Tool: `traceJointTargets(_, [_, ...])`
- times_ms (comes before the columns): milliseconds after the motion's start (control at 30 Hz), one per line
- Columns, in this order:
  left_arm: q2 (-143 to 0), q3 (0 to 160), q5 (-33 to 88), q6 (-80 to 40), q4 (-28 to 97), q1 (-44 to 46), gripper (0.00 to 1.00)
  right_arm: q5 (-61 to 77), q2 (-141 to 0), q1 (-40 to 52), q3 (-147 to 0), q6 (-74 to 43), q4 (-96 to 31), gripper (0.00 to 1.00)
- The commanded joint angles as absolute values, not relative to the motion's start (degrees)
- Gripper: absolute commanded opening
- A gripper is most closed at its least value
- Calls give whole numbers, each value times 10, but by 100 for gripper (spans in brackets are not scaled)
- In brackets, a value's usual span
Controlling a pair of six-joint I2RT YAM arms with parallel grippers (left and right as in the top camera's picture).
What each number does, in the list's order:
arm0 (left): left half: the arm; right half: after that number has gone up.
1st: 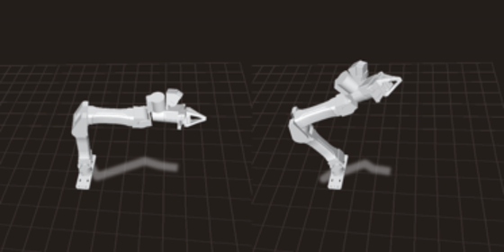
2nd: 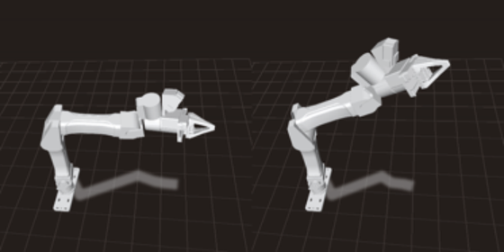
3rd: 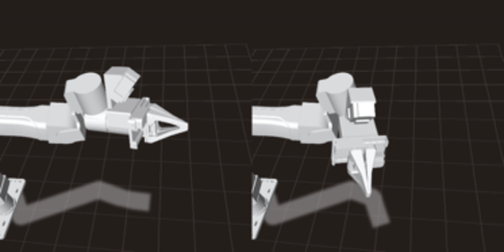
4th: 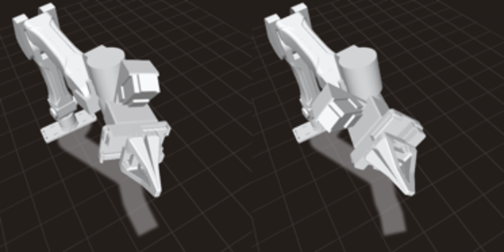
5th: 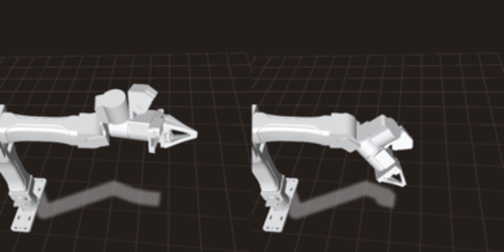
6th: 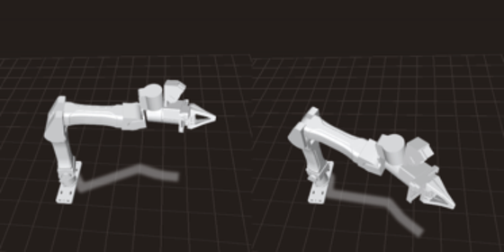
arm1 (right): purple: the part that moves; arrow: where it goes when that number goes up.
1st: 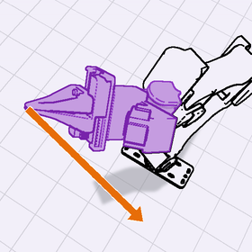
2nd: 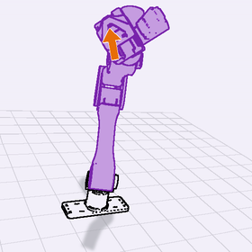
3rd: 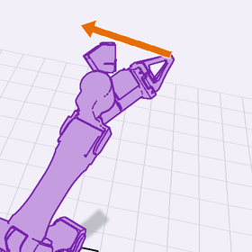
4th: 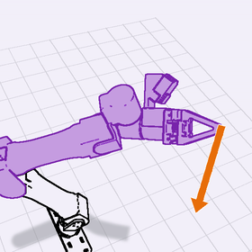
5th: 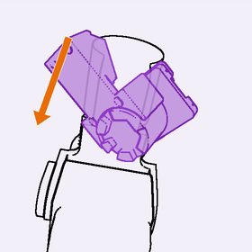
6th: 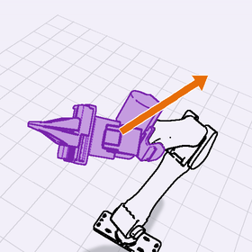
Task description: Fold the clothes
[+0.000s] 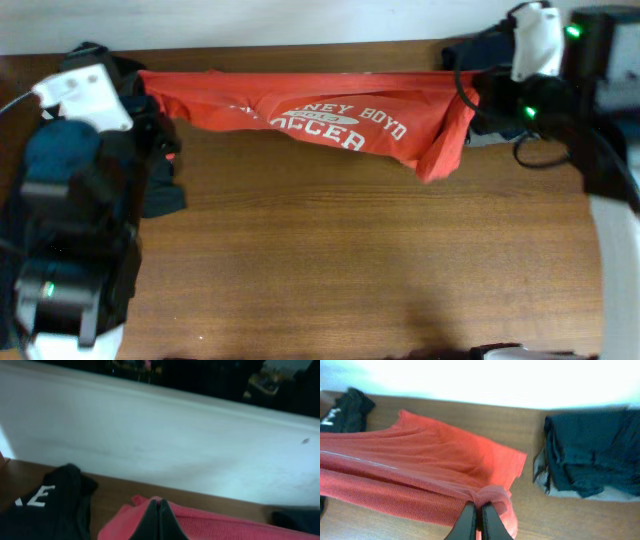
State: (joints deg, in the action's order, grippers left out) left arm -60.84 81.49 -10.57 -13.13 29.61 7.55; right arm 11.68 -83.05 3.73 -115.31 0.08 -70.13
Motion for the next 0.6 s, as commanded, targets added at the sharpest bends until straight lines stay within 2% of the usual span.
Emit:
traceJointTargets(0, [-543,830,-154,-132,292,69,1,81,-761,25,-1167,13,-702,4])
traceJointTargets(267, [-523,830,-155,-132,313,69,0,68,-727,25,-1167,28,-712,4])
traceJointTargets(467, [-598,830,-155,-132,292,69,1,72,-790,26,-1167,28,-707,4])
traceJointTargets(567, [-657,830,-153,-120,228,69,0,72,-828,26,-1167,28,-673,4])
